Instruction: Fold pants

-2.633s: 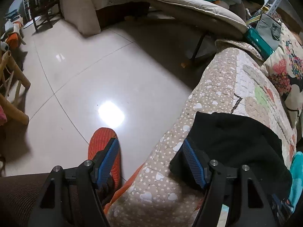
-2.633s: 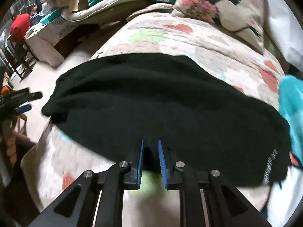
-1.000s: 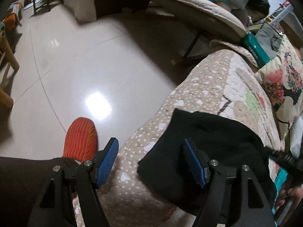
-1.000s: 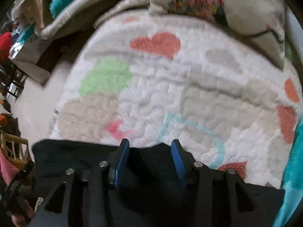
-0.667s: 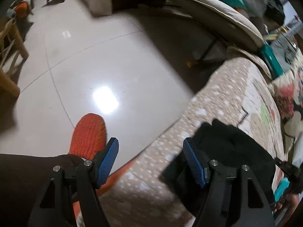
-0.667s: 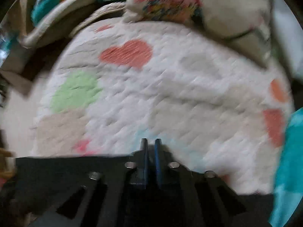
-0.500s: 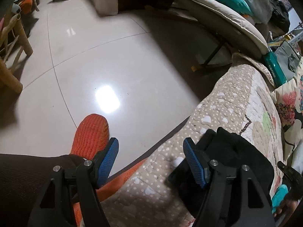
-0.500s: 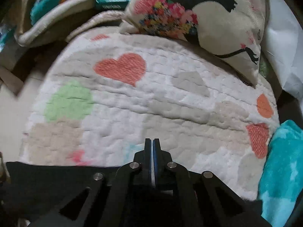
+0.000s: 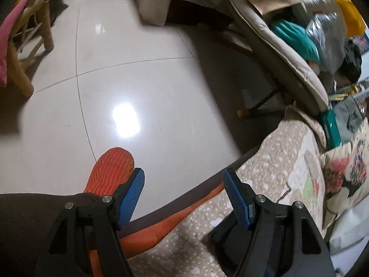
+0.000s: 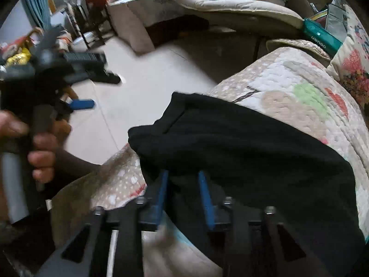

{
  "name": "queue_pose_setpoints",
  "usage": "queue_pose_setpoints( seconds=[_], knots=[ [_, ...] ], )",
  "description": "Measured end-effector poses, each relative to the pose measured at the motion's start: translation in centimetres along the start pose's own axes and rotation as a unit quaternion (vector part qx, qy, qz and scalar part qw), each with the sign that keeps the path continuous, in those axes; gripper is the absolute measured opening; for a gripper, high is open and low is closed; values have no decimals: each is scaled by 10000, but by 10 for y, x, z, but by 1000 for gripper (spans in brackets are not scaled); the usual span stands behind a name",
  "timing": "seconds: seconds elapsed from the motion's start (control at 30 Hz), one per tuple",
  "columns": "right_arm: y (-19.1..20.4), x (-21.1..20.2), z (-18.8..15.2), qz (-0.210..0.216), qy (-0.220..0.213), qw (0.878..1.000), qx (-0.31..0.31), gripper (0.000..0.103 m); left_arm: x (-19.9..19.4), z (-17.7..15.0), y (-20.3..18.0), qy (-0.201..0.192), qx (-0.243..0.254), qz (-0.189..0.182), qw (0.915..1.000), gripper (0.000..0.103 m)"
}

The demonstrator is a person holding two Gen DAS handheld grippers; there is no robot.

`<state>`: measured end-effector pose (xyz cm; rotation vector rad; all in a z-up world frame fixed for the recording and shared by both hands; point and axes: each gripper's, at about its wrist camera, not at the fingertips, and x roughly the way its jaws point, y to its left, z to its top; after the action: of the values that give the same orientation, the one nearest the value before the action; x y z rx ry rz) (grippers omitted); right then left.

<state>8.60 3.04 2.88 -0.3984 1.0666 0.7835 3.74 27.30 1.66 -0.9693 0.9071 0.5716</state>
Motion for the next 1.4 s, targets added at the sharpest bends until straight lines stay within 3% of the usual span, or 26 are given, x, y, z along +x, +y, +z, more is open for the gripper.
queue_pose_setpoints(
  seconds=[0.1, 0.17, 0.23, 0.33, 0.47, 0.53, 0.67, 0.83, 0.97, 1.07, 1.13, 1.17, 1.2, 1.27, 1.4],
  knots=[
    [6, 17, 5, 804, 239, 9959, 336, 39, -4, 5, 6, -16, -111, -96, 9999, 70],
    [12, 23, 5, 1634, 604, 9839, 410, 39, -7, 7, 9, -47, -146, -122, 9998, 70],
    [19, 21, 2, 1953, 907, 9761, 309, 39, -7, 7, 13, -7, -205, -161, 9997, 70],
    [6, -1, 9, 1707, 690, 9826, 259, 39, -3, 0, 15, 183, -239, -243, 9993, 70],
    [-40, -28, 37, 681, 244, 9960, 529, 39, 1, -27, 2, 453, 172, -412, 9980, 70],
    [-51, -31, 59, 416, 207, 9978, 477, 42, 5, -42, -9, 575, 440, -508, 9961, 70],
    [-52, -7, 99, 273, 460, 9985, 137, 56, 18, -63, -19, 881, 691, -523, 9923, 70],
    [-22, 47, 124, 138, 1029, 9934, -492, 56, 37, -70, -20, 1029, 641, -393, 9918, 70],
    [2, 85, 127, -49, 1512, 9829, -1048, 56, 44, -76, -34, 816, 958, -158, 9919, 70],
    [9, 104, 123, -190, 1709, 9771, -1251, 56, 46, -76, -35, 750, 1040, -105, 9917, 71],
    [12, 108, 121, -237, 1728, 9757, -1326, 53, 49, -75, -30, 905, 877, -212, 9918, 70],
    [14, 108, 121, -297, 1682, 9756, -1381, 38, 51, -74, -26, 1074, 715, -447, 9906, 57],
    [14, 106, 120, -379, 1656, 9751, -1428, 30, 52, -71, -26, 1173, 641, -682, 9887, 34],
    [12, 101, 123, -278, 1576, 9789, -1269, 21, 47, -69, -34, 1208, 783, -970, 9848, 15],
    [7, 73, 124, -233, 1179, 9867, -1092, 20, 32, -75, -50, 1136, 1069, -1295, 9792, 11]
  ],
)
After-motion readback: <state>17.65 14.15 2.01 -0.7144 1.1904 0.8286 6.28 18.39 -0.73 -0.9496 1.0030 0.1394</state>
